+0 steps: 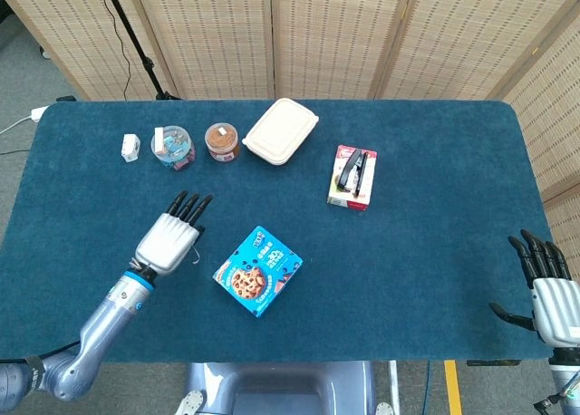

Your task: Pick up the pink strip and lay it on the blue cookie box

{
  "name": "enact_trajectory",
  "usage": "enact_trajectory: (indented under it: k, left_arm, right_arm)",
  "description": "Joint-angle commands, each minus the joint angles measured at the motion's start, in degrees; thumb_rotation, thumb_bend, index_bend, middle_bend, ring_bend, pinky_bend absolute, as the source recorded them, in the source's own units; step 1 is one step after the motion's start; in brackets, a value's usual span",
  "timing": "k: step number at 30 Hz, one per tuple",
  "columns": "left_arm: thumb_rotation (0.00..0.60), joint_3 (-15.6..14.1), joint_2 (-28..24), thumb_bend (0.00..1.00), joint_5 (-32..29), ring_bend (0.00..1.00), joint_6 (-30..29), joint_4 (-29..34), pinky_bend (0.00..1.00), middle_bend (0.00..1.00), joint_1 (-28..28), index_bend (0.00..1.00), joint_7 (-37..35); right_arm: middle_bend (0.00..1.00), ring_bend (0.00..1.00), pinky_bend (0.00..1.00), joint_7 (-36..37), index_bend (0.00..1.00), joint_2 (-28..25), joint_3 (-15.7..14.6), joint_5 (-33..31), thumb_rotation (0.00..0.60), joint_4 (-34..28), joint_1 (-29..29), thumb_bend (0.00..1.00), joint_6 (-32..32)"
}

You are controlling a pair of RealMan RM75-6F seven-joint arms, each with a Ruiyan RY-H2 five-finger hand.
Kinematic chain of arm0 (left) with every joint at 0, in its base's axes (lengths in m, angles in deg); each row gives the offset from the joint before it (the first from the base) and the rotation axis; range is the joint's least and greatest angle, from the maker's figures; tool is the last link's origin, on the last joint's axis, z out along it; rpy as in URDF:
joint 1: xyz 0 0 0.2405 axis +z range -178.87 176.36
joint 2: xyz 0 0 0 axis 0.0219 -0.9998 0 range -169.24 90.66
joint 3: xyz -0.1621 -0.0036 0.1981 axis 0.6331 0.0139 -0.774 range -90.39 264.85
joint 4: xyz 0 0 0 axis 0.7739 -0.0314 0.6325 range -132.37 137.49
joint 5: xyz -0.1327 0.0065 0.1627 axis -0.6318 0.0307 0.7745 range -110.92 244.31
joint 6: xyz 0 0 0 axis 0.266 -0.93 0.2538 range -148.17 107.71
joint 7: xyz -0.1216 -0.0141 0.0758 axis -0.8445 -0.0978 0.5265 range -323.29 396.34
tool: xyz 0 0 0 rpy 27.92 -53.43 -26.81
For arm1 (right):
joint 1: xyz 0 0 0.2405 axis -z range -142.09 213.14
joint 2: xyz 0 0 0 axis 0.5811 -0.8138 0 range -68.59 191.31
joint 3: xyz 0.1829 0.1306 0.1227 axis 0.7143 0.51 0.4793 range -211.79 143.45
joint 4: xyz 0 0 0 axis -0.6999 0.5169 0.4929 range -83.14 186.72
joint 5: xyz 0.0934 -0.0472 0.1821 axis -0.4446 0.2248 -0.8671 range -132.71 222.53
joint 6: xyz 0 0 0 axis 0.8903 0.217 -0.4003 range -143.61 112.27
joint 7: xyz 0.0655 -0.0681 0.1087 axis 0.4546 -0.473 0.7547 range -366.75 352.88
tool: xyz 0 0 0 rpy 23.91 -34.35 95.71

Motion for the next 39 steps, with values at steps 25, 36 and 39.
enact_trajectory:
  k: [25,36,39]
  left_arm:
    - [0.600,-3.3,18.7,0.50,-26.8,0.00,-12.7,1.4,0.00,0.00,-19.1,0.60,30.3]
    - [0.600,-1.7,21.3,0.48,-33.8,0.00,-16.0,1.1,0.00,0.00,-21.9,0.23,28.7]
    - [0.600,-1.3,19.9,0.46,-32.6,0.00,-14.6,2.1,0.00,0.00,-21.9,0.02,25.3]
  right_arm:
    - [0.00,0.00,0.00,1.2,0.00,-0.6,0.0,-0.5,0.600,0.0,-0.4,0.00,1.2]
    - [0.00,0.00,0.00,1.4,0.00,-0.8,-0.2,-0.2,0.600,-0.1,-0.5,0.00,1.3]
    - [0.00,0.00,0.00,1.4,0.00,-0.8,-0.3,-0.2,0.600,-0.1,-0.5,0.00,1.4]
